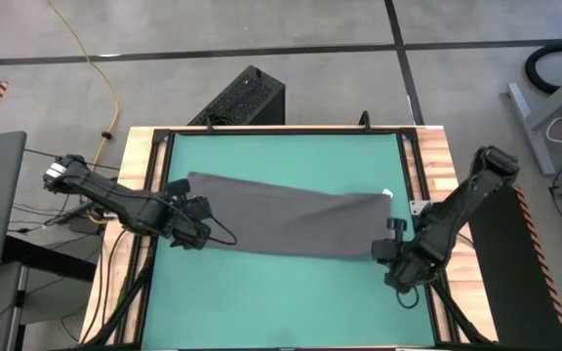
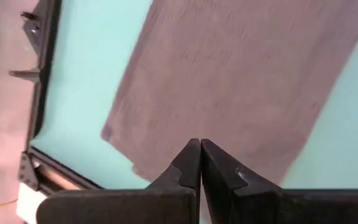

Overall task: Roll towel into tight, uniform cylinder
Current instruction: Fold the gray towel

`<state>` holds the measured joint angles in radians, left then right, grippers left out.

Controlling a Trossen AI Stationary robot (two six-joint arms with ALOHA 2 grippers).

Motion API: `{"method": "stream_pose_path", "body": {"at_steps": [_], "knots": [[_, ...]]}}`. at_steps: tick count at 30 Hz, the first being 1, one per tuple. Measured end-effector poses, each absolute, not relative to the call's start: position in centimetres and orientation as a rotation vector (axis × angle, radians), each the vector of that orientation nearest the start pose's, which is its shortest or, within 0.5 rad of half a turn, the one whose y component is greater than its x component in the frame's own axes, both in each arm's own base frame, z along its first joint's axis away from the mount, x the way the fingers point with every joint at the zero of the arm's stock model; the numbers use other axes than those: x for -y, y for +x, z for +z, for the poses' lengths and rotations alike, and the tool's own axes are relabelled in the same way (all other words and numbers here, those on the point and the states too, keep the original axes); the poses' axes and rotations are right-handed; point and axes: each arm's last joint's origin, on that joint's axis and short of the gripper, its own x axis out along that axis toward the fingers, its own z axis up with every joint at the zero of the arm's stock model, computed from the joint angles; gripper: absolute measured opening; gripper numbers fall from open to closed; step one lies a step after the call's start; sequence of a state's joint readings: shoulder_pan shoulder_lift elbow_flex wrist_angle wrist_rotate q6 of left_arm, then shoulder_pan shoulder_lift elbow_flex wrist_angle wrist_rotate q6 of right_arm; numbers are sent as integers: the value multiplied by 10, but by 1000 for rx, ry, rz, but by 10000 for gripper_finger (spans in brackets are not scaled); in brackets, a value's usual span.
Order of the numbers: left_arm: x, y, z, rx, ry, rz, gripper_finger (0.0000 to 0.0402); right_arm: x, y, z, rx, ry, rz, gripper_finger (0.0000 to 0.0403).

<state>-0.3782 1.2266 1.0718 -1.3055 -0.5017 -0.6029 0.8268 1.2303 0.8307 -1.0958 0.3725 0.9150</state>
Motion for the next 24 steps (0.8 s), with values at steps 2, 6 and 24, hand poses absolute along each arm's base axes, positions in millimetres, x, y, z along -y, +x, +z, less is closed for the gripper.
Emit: {"method": "stream_pose_path", "body": {"at_steps": [2, 6, 24], "knots": [[59, 185, 277, -1208, 81, 473, 0, -130, 134, 221, -1220, -53, -209, 11], [60, 184, 256, -1259, 80, 424, 10, -130, 133, 221, -1208, -67, -207, 11], [56, 160, 179, -1507, -14, 269, 158, -130, 134, 220, -1215, -95, -198, 11]]}}
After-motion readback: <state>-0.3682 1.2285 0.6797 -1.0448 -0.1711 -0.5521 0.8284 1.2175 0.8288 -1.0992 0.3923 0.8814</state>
